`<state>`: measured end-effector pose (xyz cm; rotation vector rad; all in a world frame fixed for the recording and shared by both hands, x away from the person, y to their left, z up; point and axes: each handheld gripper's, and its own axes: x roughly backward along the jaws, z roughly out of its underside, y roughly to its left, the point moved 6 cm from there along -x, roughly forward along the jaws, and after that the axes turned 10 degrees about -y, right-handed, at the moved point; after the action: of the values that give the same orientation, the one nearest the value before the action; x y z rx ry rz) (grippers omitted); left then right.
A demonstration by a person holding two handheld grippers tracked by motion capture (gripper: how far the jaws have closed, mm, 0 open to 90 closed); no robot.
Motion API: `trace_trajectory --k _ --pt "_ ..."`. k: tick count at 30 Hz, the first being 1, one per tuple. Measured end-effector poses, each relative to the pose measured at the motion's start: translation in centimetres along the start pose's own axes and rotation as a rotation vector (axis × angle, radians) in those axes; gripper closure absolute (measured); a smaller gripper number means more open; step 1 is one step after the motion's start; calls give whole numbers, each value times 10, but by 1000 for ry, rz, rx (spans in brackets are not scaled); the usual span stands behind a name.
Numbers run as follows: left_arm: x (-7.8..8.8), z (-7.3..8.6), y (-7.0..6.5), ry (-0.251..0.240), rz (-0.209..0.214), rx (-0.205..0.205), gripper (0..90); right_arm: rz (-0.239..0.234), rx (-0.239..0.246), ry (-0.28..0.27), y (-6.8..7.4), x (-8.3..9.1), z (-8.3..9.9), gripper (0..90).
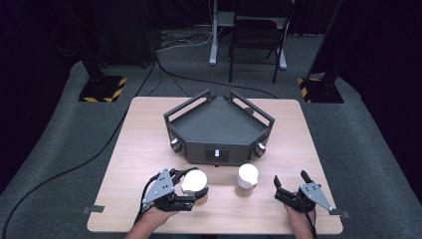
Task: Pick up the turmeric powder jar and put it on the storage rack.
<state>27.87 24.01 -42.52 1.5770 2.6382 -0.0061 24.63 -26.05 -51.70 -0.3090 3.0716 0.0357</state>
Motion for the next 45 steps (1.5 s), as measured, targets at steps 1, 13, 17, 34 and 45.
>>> trace_trajectory --k 1,13,17,34,45 --pt "-3 -1 2 -4 -1 9 307 0 0 1 0 0 0 0" --pt "-19 -16 11 -9 -1 5 307 -10 -2 4 -1 0 0 0" --pt "-24 -23 15 -10 -4 0 308 -13 -10 9 -2 -1 -1 0" --pt "-53 -52 30 -3 -9 -10 308 -23 -23 11 -5 -1 -1 0" --pt "-67 -65 42 -38 -9 38 308 -22 -32 17 -6 -2 -2 0"
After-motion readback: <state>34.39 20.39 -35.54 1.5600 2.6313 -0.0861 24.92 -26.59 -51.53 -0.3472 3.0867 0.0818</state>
